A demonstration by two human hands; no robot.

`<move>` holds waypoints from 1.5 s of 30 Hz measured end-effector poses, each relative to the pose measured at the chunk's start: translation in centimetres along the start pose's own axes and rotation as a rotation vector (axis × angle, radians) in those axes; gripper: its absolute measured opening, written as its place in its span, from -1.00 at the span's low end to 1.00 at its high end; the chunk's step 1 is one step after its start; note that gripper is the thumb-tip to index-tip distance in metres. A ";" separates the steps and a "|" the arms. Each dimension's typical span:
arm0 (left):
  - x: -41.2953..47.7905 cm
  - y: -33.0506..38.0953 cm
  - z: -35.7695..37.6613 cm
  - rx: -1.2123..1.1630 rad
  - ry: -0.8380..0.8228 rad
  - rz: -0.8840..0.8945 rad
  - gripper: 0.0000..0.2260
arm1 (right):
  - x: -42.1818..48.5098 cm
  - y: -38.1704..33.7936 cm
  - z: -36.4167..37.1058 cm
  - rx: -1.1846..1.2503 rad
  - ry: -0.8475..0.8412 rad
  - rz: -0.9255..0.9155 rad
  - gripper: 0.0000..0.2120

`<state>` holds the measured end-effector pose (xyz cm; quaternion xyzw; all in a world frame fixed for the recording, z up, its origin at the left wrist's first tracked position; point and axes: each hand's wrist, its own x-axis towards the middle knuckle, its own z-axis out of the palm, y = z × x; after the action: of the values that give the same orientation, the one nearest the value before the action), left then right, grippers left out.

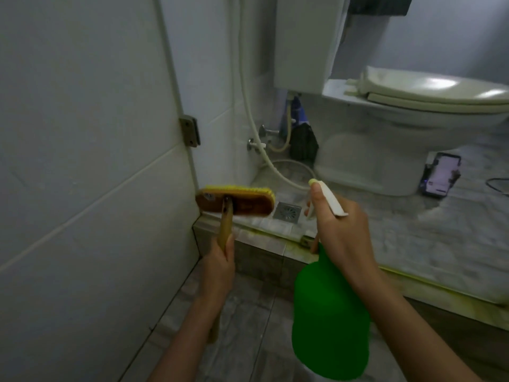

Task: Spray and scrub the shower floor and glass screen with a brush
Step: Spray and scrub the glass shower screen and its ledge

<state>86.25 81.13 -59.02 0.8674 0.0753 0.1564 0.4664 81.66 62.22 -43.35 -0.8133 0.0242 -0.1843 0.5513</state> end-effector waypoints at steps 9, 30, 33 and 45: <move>-3.9 -0.4 -1.8 0.142 -0.114 -0.122 -0.67 | -1.3 2.3 2.9 -0.196 0.001 -0.144 -0.58; -9.4 4.8 0.9 0.020 -0.243 0.006 -0.63 | -6.7 8.9 -7.9 -0.232 0.306 0.018 -0.54; -10.2 5.2 1.7 0.008 -0.250 0.053 -0.61 | -7.0 9.3 -9.2 -0.236 0.349 0.027 -0.55; -6.1 9.7 7.2 0.023 -0.004 0.239 -0.69 | -6.9 9.2 -11.8 -0.239 0.417 -0.032 -0.59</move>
<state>82.77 68.44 -55.88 0.8759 -0.0279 0.2081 0.4345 72.83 49.81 -49.71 -0.8175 0.1463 -0.3528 0.4311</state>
